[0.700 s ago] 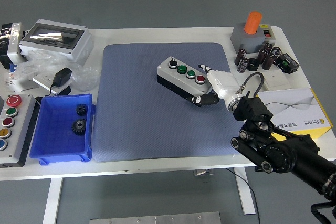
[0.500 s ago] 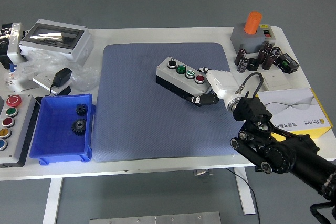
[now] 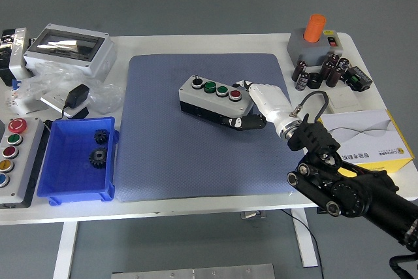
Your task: Pick up the button,place it on the desk,press the button,press the button
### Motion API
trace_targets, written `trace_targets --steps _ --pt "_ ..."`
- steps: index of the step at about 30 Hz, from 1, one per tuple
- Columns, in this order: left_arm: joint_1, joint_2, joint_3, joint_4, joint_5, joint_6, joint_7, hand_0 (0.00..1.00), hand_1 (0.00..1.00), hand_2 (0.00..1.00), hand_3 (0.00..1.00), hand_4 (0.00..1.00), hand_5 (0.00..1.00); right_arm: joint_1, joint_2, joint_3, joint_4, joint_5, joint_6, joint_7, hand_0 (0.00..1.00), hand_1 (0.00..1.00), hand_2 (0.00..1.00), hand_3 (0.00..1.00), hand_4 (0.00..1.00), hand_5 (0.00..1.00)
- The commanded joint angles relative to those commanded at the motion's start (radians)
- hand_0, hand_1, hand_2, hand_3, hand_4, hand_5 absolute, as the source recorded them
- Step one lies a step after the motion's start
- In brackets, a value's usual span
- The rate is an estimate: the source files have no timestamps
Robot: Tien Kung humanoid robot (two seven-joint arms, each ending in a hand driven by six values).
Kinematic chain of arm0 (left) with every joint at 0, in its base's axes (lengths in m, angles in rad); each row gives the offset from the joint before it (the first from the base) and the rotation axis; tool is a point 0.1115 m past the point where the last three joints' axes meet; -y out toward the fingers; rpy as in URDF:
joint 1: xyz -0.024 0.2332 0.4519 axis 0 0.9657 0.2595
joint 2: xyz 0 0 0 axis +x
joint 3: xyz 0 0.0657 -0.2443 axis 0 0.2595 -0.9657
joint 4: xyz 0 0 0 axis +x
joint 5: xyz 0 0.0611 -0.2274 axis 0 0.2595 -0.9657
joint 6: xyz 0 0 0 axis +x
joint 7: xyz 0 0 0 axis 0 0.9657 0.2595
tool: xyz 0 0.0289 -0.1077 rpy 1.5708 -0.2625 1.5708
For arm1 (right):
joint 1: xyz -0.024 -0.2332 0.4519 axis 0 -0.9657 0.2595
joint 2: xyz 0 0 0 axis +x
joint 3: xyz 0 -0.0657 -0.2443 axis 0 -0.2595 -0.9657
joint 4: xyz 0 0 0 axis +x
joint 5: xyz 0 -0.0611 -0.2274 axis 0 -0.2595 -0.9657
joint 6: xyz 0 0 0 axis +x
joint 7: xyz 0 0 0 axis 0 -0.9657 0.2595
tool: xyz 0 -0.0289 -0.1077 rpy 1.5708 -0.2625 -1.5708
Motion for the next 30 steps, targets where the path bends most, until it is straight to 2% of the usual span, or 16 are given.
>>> trace_targets --steps 8,12,18,27,28,30 --pt "0.004 -0.003 -0.008 0.0 0.003 0.007 -0.011 0.728 0.73 0.675 0.728 0.734 0.39 -0.036 -0.064 -0.029 0.143 0.072 -0.017 0.122 0.08 0.304 0.354 0.357 0.769 0.272" --pt "0.005 -0.004 -0.009 0.0 0.003 0.008 -0.014 0.727 0.73 0.675 0.729 0.734 0.391 -0.058 -0.085 -0.055 0.181 0.088 -0.026 0.16 0.083 0.3 0.339 0.344 0.757 0.273" --pt "0.004 -0.005 -0.007 0.0 0.003 0.007 -0.016 0.727 0.729 0.672 0.722 0.736 0.393 -0.075 -0.089 -0.079 0.169 0.08 -0.028 0.185 0.085 0.296 0.321 0.334 0.749 0.281" --pt "0.004 -0.005 -0.006 0.0 0.003 0.006 -0.015 0.727 0.73 0.672 0.721 0.737 0.393 -0.077 -0.088 -0.075 0.14 0.027 0.01 0.167 0.09 0.296 0.321 0.332 0.744 0.277" --pt "0.004 -0.005 -0.005 0.0 0.002 0.006 -0.014 0.727 0.73 0.672 0.721 0.737 0.394 -0.077 -0.088 -0.073 0.139 0.022 0.012 0.165 0.163 0.347 0.374 0.369 0.733 0.266" --pt "0.003 -0.005 -0.002 0.0 -0.001 0.007 -0.013 0.727 0.73 0.672 0.721 0.737 0.394 -0.077 -0.09 -0.071 0.137 0.007 0.022 0.159 0.163 0.347 0.374 0.369 0.733 0.266"
